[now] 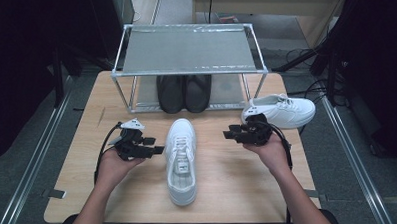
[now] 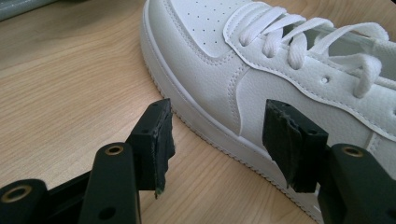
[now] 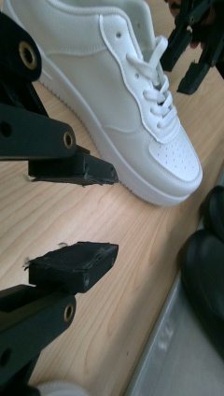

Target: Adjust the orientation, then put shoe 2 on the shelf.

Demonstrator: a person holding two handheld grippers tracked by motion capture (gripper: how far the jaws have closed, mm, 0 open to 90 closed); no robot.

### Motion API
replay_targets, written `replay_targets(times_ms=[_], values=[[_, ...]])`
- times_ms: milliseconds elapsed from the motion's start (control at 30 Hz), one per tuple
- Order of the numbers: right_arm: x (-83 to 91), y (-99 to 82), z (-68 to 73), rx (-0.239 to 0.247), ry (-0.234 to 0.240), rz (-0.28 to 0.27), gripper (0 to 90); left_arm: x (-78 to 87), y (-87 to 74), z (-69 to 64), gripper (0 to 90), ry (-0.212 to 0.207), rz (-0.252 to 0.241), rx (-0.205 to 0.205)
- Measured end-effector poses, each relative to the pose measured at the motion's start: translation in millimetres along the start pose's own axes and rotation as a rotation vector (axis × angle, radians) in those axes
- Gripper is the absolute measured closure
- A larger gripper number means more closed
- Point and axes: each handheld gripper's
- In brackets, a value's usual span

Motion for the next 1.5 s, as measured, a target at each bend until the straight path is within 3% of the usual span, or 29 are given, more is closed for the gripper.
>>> replay_targets(times_ms=[300,567,1000,1233,1500], values=[[13.1,12.1,-15.9,-0.007,-0.047,-0.006,60.9,0.4,1.2,-0.2,42.9,-0.005,-0.006,-0.004],[24.8,20.3,-31.6,-0.044,-0.09,-0.016,60.9,0.7,2.4,-1.7,42.9,-0.007,-0.016,-0.009],[55.6,41.4,-68.5,-0.101,-0.186,-0.03,61.4,-4.9,7.3,-4.6,42.8,-0.006,0.007,-0.041],[38.4,48.9,-88.5,-0.128,-0.22,0.021,59.9,-6.6,9.5,-5.8,41.6,-0.011,0.001,-0.054],[6.1,48.5,-97.9,-0.143,-0.233,0.084,59.7,-6.6,9.7,-5.2,41.4,-0.014,0.003,-0.053]])
Point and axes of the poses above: each handheld gripper's, and its own axes: x roughly backward along the jaws, y roughly out of its top, z roughly to its left, and after that the axes turned 15 degrees about -x, right-handed
